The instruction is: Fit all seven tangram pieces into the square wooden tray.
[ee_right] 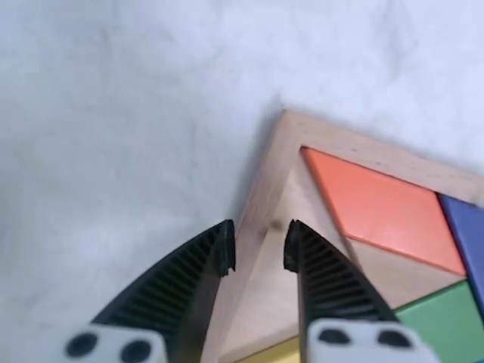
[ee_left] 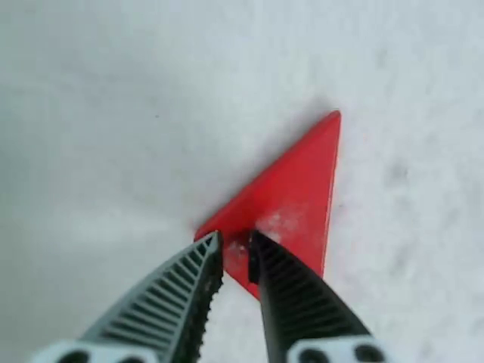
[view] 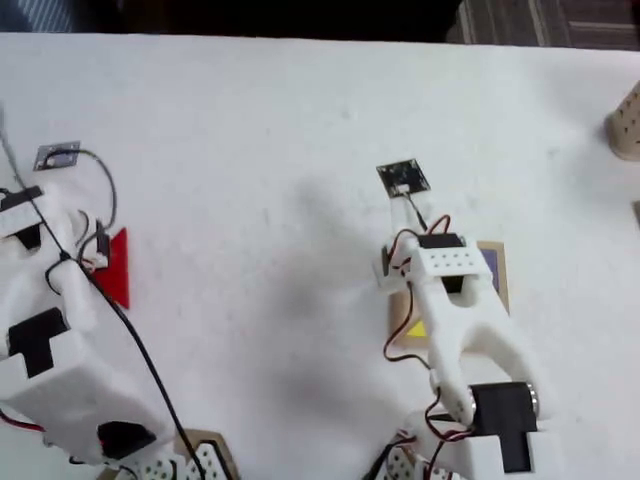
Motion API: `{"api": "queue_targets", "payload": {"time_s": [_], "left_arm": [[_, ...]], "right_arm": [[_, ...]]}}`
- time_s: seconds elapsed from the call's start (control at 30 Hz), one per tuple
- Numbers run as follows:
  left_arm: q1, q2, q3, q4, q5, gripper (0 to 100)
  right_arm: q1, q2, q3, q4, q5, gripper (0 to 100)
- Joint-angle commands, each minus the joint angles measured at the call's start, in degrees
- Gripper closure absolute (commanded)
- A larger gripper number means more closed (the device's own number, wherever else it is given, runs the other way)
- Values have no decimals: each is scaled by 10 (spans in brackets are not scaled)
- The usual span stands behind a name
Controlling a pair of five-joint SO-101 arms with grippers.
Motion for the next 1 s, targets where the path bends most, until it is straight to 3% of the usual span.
{"api": "queue_targets", "payload": {"time_s": [0.0, 0.4, 0.97], "left_arm": [[7, 12, 5, 3, -9, 904], [7, 7, -23, 45, -6, 901], [-45, 7, -279, 365, -11, 823]], "right_arm": [[-5, -2, -3, -11, 8, 886], [-6, -2, -3, -11, 8, 886], [-6, -2, -3, -11, 8, 886]]}}
